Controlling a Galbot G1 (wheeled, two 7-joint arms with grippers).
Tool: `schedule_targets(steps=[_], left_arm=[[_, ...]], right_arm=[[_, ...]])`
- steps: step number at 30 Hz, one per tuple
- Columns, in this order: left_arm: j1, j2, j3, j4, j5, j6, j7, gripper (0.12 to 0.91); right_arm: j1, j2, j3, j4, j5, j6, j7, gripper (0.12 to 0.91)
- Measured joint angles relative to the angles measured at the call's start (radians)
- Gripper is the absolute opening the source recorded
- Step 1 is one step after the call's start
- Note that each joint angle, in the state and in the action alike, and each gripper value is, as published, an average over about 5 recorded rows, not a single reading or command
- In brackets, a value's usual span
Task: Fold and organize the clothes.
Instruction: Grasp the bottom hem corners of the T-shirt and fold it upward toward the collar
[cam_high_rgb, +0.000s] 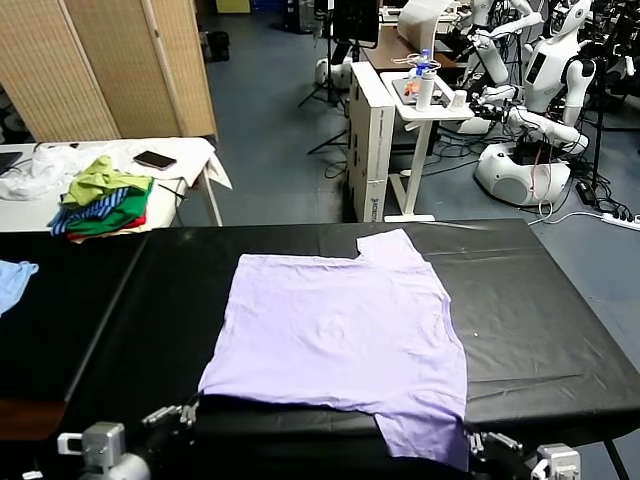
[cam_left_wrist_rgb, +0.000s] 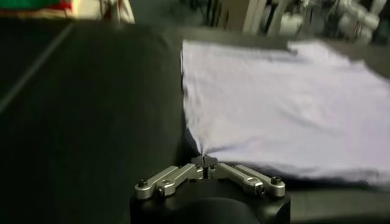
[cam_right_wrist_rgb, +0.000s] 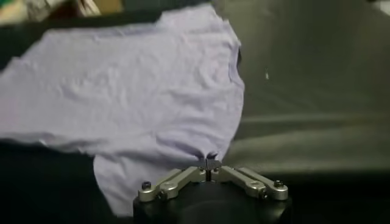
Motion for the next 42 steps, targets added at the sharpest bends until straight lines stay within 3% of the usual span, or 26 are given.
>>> schedule_targets(steps=[7,18,26,36,39,42], left_arm=[[-0.114,-0.029,0.035,0.056,0.006,-0.013,0.014,0.146],[-0.326,0.007,0.144,0.202,0.053,-0.02,0.041,0.146],[-0.432,0.017,0.233,0.309,0.081,-0.027,0.054,0.146],[-0.467,0.02,0.257,0.378,0.11,-0.047,0.055,0.146],[-0.468,0.019,0.257,0.383,0.115,-0.047,0.051,0.146],[-0.465,0.016,0.256,0.382,0.115,-0.041,0.045,0.146]], right_arm=[[0.188,-0.035,-0.07,-0.126,-0.006,0.022,0.039,0.139],[0.443,-0.044,-0.213,-0.329,-0.069,0.046,0.046,0.139],[0.516,-0.04,-0.273,-0.403,-0.091,0.043,0.048,0.139],[0.556,-0.024,-0.311,-0.459,-0.1,0.031,0.044,0.142],[0.549,-0.027,-0.305,-0.449,-0.09,0.003,0.034,0.193],[0.53,-0.037,-0.287,-0.423,-0.081,-0.021,0.025,0.34]])
